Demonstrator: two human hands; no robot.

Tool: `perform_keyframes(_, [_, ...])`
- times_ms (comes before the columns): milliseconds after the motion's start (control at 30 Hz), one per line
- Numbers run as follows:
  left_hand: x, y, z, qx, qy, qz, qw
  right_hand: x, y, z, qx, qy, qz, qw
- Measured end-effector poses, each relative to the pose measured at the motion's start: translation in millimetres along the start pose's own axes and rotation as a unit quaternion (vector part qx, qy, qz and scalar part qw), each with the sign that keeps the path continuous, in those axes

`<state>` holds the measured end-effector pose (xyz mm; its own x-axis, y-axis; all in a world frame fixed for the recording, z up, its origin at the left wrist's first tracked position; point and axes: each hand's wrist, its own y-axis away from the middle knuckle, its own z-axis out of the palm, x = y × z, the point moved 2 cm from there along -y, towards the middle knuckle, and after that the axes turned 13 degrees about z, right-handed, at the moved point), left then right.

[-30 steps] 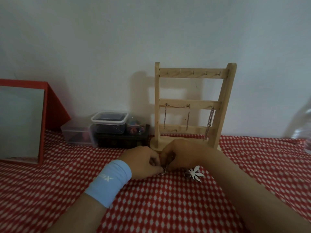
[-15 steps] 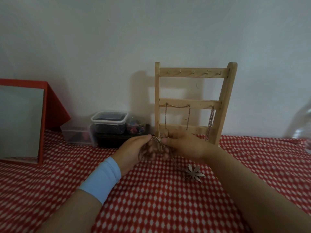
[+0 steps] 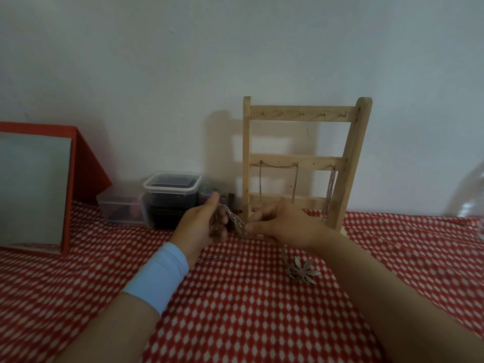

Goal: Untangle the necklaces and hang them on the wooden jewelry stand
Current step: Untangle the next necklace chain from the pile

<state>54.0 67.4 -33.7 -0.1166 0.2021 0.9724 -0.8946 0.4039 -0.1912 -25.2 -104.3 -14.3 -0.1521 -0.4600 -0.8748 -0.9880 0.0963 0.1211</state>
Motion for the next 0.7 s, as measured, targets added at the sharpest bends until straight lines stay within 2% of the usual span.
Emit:
perform_keyframes(33, [0.3,0.7,1.0,-0.013,0.063,-0.021,0.998,-0.6,1.6,0.2,-0.003,-0.011,0.010,1.000])
perform_keyframes(67, [0.2,1.0,1.5,-0.029,0.071,-0.025,0.997,0.2,1.1,-0.3,-0.003,-0.018,0.020,1.000])
perform_keyframes(200, [-7.4,5.4,2.6,-0.047,-0.140,0.067,0.987,2.7,-2.3,0.6,0.001,-0.050,0.042,0.998])
perform_keyframes(233, [-7.8,7.1,4.0,-0.043,-0.206,0.109,0.972,3.3,-3.1,0.6,0.007,-0.050,0.043,0.998])
perform_keyframes(300, [-4.2,10.7,7.2,-0.041,-0.343,0.211,0.915,5.6,-4.8,-0.1,0.011,-0.041,0.048,0.998])
perform_keyframes(367, [-2.3,11.1,8.8,-0.060,-0.406,0.293,0.864,8.1,-6.1,0.2,-0.007,-0.049,0.057,0.997])
perform_keyframes(400, [-1.7,11.9,10.8,-0.073,-0.405,0.306,0.858,8.9,-6.4,0.3,-0.023,-0.062,0.065,0.996])
perform_keyframes(533, [-7.3,12.0,12.1,-0.093,-0.369,0.251,0.890,10.8,-5.1,-3.2,-0.050,-0.070,0.089,0.992])
perform_keyframes(700, [-16.4,9.2,11.5,-0.109,-0.396,0.261,0.874,13.6,-5.5,-1.5,-0.027,-0.045,0.085,0.995])
